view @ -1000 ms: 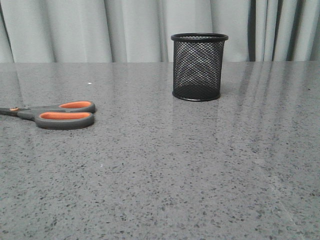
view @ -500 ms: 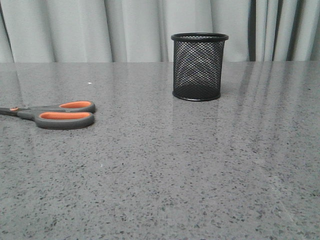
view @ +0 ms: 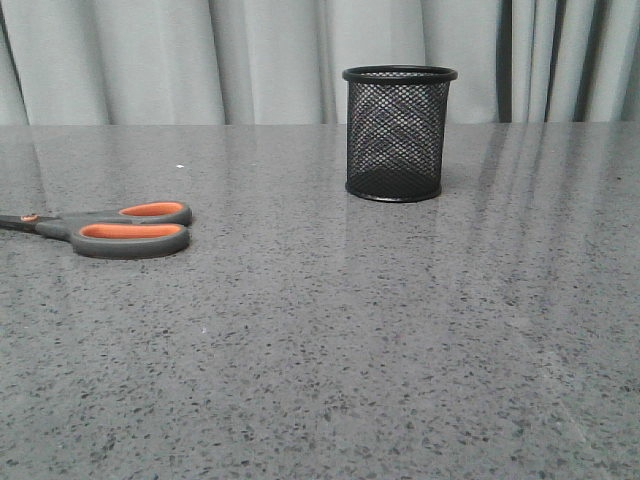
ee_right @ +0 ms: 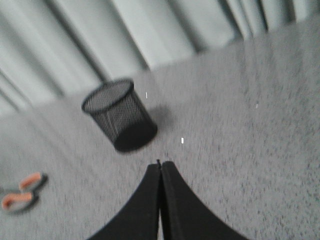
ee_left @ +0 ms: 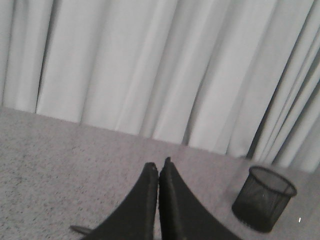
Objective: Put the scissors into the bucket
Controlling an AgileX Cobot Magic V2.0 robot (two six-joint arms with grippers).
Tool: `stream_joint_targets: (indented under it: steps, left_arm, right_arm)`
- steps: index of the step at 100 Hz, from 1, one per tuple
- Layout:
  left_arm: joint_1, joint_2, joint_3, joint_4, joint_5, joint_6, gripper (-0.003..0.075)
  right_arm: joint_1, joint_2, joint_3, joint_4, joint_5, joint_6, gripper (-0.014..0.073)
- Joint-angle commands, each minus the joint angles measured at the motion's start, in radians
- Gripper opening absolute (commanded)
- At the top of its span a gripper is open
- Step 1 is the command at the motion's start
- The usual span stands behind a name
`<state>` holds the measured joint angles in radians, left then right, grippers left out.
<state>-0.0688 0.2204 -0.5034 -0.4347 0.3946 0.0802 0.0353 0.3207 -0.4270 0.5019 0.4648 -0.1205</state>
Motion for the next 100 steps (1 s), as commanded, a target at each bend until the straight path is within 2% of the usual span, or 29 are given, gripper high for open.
stream_joint_targets:
  steps: [1, 14, 36, 40, 45, 59, 62, 66, 83, 100]
  left_arm:
    - [0.001, 0.141, -0.155, 0.072, 0.108, 0.007, -0.0021]
    - [0.001, 0.291, -0.289, 0.075, 0.256, 0.090, -0.0021]
    - [0.001, 0.456, -0.403, 0.073, 0.414, 0.203, 0.0000]
    - [0.001, 0.479, -0.413, 0.066, 0.432, 0.228, 0.0041]
    - [0.001, 0.502, -0.423, 0.051, 0.447, 0.263, 0.0113]
    - [0.001, 0.541, -0.443, -0.009, 0.443, 0.320, 0.0372]
    - [0.001, 0.547, -0.443, -0.027, 0.436, 0.338, 0.0407]
    - [0.001, 0.556, -0.443, -0.044, 0.437, 0.364, 0.0434]
    - [0.001, 0.629, -0.446, -0.122, 0.457, 0.568, 0.0419]
    - [0.001, 0.770, -0.530, -0.120, 0.543, 0.717, 0.0419]
  right_arm:
    - [-0.005, 0.153, -0.147, -0.053, 0.084, -0.004, -0.0045]
    - [-0.005, 0.285, -0.273, -0.076, 0.184, -0.004, -0.0045]
    - [-0.005, 0.371, -0.319, -0.076, 0.216, -0.054, -0.0032]
    - [-0.005, 0.376, -0.319, -0.076, 0.227, -0.058, -0.0004]
    - [-0.005, 0.384, -0.319, -0.076, 0.236, -0.058, 0.0072]
    - [-0.005, 0.393, -0.319, -0.076, 0.252, -0.058, 0.0368]
    - [-0.005, 0.393, -0.319, -0.076, 0.252, -0.058, 0.0418]
    - [-0.005, 0.393, -0.319, -0.076, 0.252, -0.059, 0.0442]
    - [-0.005, 0.393, -0.319, -0.076, 0.252, -0.067, 0.0437]
    - [-0.005, 0.393, -0.319, -0.076, 0.252, -0.067, 0.0437]
